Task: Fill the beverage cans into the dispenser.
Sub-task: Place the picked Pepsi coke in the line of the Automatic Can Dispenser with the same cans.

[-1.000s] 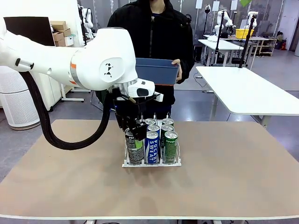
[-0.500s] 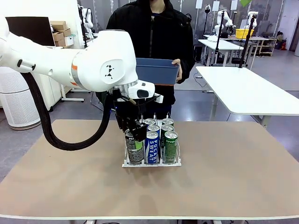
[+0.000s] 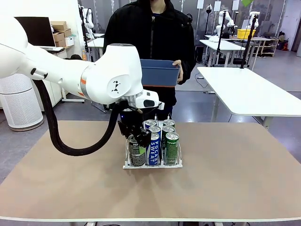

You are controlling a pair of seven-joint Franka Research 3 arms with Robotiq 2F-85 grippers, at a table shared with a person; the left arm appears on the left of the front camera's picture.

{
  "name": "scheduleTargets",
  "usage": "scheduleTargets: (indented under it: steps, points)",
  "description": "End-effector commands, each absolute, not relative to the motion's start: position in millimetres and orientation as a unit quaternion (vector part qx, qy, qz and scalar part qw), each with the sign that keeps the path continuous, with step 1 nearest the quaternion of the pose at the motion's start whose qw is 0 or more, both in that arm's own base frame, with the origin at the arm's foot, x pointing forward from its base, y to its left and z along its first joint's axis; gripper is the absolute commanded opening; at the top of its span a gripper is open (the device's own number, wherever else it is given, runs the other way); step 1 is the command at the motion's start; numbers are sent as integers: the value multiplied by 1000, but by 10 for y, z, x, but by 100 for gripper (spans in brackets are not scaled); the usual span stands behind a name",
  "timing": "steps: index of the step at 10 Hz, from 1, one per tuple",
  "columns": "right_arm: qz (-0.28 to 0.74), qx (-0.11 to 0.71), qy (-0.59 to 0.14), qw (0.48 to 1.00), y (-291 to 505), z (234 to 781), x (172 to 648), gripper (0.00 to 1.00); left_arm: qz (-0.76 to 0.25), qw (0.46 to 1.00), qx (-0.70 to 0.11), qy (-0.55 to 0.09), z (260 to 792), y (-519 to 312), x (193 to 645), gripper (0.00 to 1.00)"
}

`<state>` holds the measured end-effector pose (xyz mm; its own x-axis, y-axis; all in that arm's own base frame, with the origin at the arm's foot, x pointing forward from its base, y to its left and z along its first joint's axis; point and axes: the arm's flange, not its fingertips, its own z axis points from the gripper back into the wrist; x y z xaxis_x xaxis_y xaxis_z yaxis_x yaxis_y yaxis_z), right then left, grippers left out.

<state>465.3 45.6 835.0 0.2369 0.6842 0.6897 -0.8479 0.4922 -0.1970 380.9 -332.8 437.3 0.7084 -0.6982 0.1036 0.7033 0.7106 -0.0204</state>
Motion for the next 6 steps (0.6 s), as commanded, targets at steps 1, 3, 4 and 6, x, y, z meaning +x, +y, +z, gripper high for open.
scheduleTargets:
  steps: [1, 3, 4, 6]
  points:
    - [493, 105, -371, 780, 455, 8340, 4640, 100, -350, 935, -10, -61, 4358, -3313, 3815, 58]
    - [493, 105, -371, 780, 455, 8340, 4640, 100, -342, 937, -4, -67, 4312, -3235, 3885, 58]
    - [493, 105, -371, 780, 455, 8340, 4640, 100, -331, 941, -3, -74, 4286, -3224, 3922, 58]
    - [493, 105, -371, 780, 455, 8340, 4640, 100, -317, 944, -2, -96, 4261, -3207, 3979, 58]
